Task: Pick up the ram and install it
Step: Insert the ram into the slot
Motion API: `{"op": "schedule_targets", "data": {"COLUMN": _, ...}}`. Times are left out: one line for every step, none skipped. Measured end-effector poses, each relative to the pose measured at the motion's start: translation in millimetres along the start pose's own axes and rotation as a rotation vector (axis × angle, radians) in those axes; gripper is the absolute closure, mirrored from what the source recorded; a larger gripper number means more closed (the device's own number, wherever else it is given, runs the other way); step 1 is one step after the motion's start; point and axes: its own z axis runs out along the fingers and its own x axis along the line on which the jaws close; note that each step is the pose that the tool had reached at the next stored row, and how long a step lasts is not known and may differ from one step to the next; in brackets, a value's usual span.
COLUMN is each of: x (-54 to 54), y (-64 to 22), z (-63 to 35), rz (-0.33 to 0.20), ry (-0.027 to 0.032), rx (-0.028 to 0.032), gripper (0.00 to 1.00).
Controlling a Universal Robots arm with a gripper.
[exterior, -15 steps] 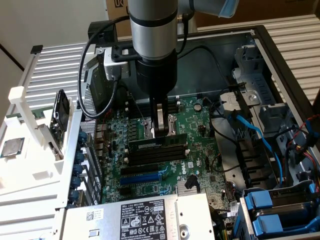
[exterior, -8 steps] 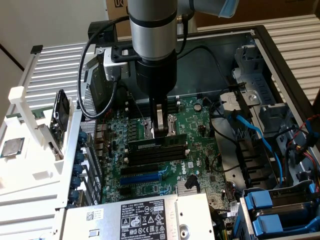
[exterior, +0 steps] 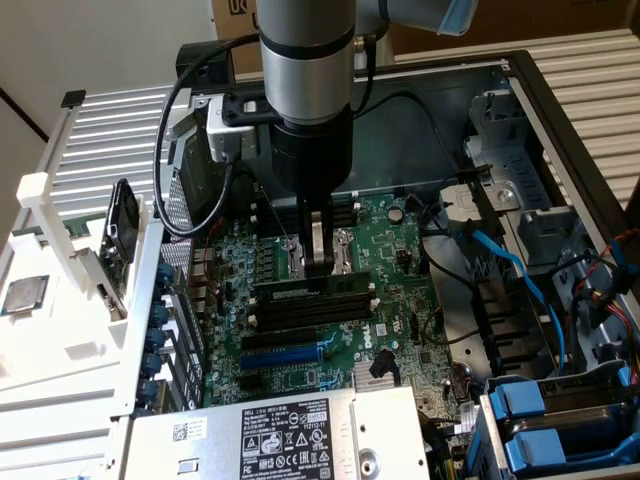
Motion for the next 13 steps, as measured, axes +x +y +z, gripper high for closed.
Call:
{"op": "schedule_targets", "data": {"x": 0.4, "y": -0.1, "z": 0.2, "rz": 0.000, "ry": -0.0002, "rx": -0.0028, "gripper": 0.87}}
{"op": "schedule_targets", "data": {"x": 1.1, "y": -0.1, "z": 0.3, "rz": 0.000, "ry": -0.0002, "rx": -0.0037, "gripper": 0.87}}
{"op": "schedule_targets", "data": {"x": 1.6, "y": -0.2, "z": 0.3, "rz": 0.000, "ry": -0.0001, "rx": -0.0038, "gripper": 0.87}}
{"op": "schedule_targets", "data": {"x": 1.6, "y": -0.3, "z": 0.3, "rz": 0.000, "ry": 0.0000, "rx": -0.0039, "gripper": 0.87}}
{"op": "schedule_targets", "data": {"x": 1.8, "y": -1.0, "z": 0.4, "rz": 0.000, "ry": 0.0000, "rx": -0.0038, "gripper": 0.87}}
{"op": "schedule_targets", "data": {"x": 1.9, "y": -1.9, "z": 0.5, "rz": 0.000, "ry": -0.0002, "rx": -0.0038, "gripper": 0.87}}
{"op": "schedule_targets", "data": {"x": 1.9, "y": -1.8, "z": 0.5, "rz": 0.000, "ry": -0.0001, "rx": -0.0038, "gripper": 0.87}}
{"op": "schedule_targets", "data": {"x": 2.0, "y": -1.9, "z": 0.6, "rz": 0.001, "ry": -0.0002, "rx": -0.0037, "gripper": 0.87}}
{"op": "schedule_targets", "data": {"x": 2.7, "y": -2.0, "z": 0.7, "rz": 0.000, "ry": -0.0003, "rx": -0.0037, "gripper": 0.87}}
{"op": "schedule_targets", "data": {"x": 3.1, "y": -1.9, "z": 0.8, "rz": 0.000, "ry": -0.0003, "rx": -0.0037, "gripper": 0.87}}
{"op": "schedule_targets", "data": {"x": 3.4, "y": -1.9, "z": 0.9, "rz": 0.001, "ry": 0.0000, "rx": -0.0039, "gripper": 0.87}}
{"op": "schedule_targets", "data": {"x": 3.4, "y": -2.0, "z": 1.6, "rz": 0.001, "ry": -0.0002, "rx": -0.0038, "gripper": 0.87}}
{"op": "schedule_targets", "data": {"x": 3.4, "y": -2.0, "z": 2.4, "rz": 0.000, "ry": -0.0002, "rx": -0.0037, "gripper": 0.87}}
